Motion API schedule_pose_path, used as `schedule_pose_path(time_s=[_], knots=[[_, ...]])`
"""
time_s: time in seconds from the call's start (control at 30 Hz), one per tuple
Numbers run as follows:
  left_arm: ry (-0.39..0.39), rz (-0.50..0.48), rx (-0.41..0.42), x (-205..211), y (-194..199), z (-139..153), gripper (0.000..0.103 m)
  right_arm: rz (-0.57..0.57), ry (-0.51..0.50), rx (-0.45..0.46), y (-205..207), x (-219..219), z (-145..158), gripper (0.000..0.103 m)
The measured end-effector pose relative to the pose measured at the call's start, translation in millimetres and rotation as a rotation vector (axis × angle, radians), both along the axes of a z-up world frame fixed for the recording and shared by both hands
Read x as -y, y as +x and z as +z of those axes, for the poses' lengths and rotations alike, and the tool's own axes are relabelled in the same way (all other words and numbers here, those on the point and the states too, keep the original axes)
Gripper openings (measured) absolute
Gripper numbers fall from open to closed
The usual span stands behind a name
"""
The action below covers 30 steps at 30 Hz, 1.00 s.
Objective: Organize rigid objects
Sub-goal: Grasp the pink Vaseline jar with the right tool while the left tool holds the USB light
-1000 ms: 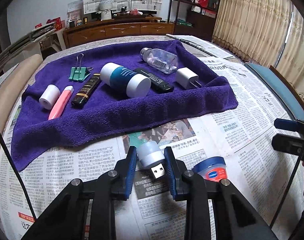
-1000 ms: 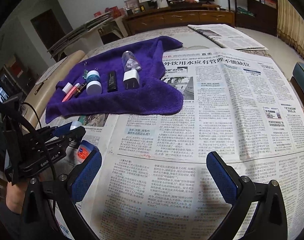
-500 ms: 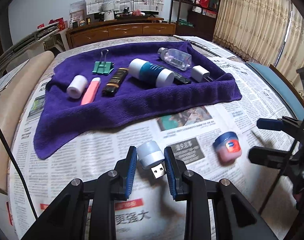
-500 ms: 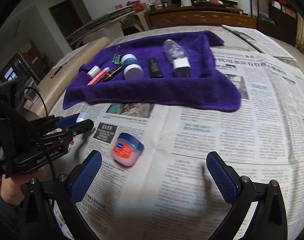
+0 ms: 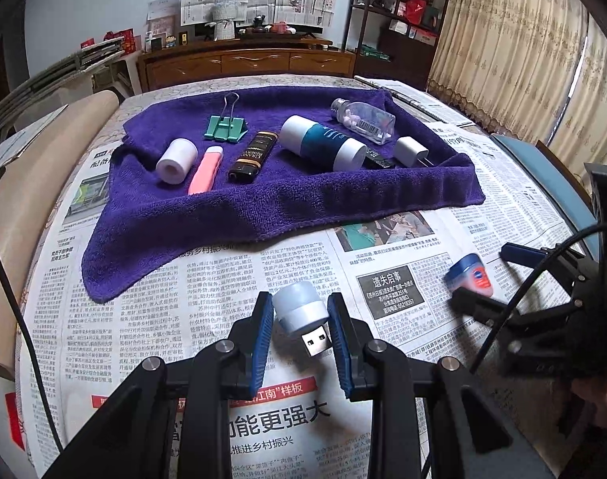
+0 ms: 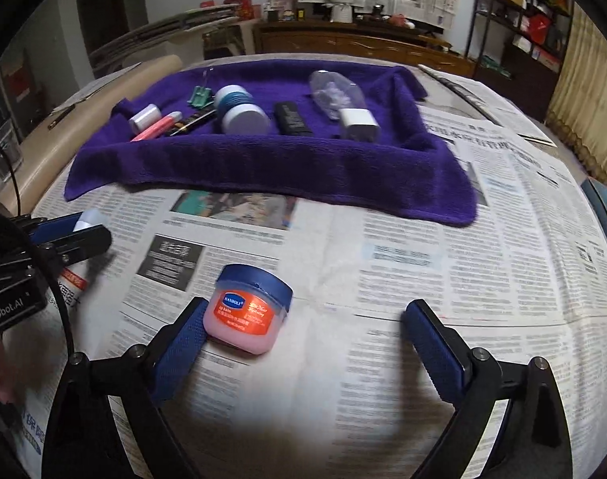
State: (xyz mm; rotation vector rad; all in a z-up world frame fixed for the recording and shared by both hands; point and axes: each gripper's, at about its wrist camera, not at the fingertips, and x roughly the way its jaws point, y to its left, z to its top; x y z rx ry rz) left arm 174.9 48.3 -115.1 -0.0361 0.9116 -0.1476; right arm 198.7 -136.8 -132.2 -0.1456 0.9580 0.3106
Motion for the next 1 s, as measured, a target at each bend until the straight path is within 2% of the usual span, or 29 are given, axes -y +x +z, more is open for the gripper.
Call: schedule_pose_path(time_s=[0.13,0.17,0.2,0.27,0.43,0.67,0.77,0.8,0.83,1.0], knots=[[0.006,0.003,-0.002,0,0,-1,0.027,0.0,0.012,0.009,3,8,1,0.09],[0.011,0.007,-0.003,0,0,-1,0.027,0.001,0.003,0.013,2,7,1,0.085],[0.013,0.009,-0.006,0,1,-2,0.027,0.001,-0.004,0.02,1,5,2,0.074],[0.007,0.01,-0.014,-1,1,-3,0.027,0.008,-0.007,0.032,-5,5,5,0.064],[0.005,0.003,-0.015,0,0,-3,0.027,0.016,-0.016,0.005,-7,13,7,0.059],[0.003,0.0,-0.017,2,0,-3,0.027,-0.012,-0.018,0.017,-2,10,6,0.061],[0.005,0.001,-0.016,2,-1,-3,0.027,0.013,-0.014,0.024,-3,10,6,0.054],[0.004,0.004,-0.014,1,0,-3,0.027,0.018,-0.012,0.03,-4,11,6,0.042],[0.003,0.005,-0.012,0,-1,-3,0.027,0.02,-0.008,0.034,-5,12,7,0.035],[0.0,0.011,-0.002,-2,-3,-1,0.027,0.037,0.016,0.025,-4,16,8,0.036]])
